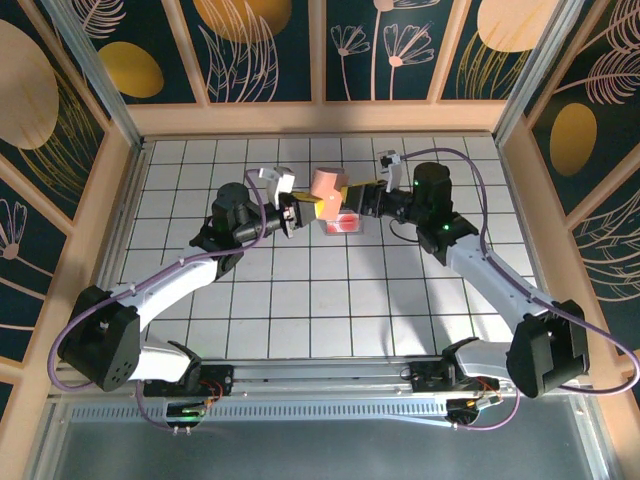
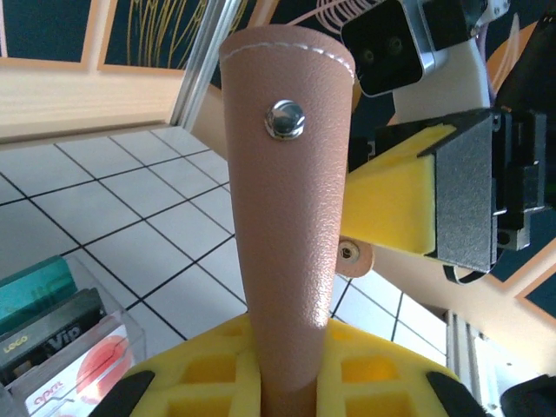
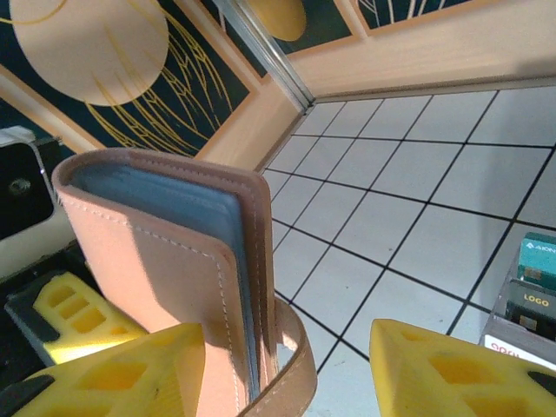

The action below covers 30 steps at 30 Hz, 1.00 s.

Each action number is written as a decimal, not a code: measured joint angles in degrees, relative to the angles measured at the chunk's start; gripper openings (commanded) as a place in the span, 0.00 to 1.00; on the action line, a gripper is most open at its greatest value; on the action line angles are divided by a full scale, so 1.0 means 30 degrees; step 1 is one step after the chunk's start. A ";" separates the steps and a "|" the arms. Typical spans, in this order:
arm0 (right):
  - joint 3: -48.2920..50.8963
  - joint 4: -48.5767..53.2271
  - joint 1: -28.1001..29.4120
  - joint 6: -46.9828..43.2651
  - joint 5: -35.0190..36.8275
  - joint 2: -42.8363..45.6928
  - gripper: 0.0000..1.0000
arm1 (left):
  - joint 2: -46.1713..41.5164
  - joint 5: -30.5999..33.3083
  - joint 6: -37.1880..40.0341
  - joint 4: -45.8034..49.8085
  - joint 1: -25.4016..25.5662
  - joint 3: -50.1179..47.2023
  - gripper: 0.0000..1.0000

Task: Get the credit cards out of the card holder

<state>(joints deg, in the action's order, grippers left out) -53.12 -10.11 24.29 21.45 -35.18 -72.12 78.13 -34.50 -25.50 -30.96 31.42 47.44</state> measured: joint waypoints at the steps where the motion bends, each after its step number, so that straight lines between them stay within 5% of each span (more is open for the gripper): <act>1: 0.0036 -0.0058 0.0000 -0.0044 -0.0175 0.0087 0.53 | 0.0000 -0.0146 -0.0204 -0.0168 -0.0073 0.0000 0.00; 12: 0.0539 -0.0204 -0.0219 -0.0415 -0.0801 0.0656 0.41 | 0.0000 -0.1370 -0.1486 -0.1188 -0.0233 -0.0022 0.00; 30: 0.1974 -0.3468 -0.0984 0.0539 -0.4007 0.1173 0.40 | 0.0131 -0.3803 -0.2754 -0.3118 -0.0364 -0.0109 0.00</act>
<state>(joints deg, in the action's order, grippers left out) -47.20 -20.51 21.34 23.07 -47.20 -68.60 78.52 -45.91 -33.76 -40.32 30.33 47.11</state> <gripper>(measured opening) 0.404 0.121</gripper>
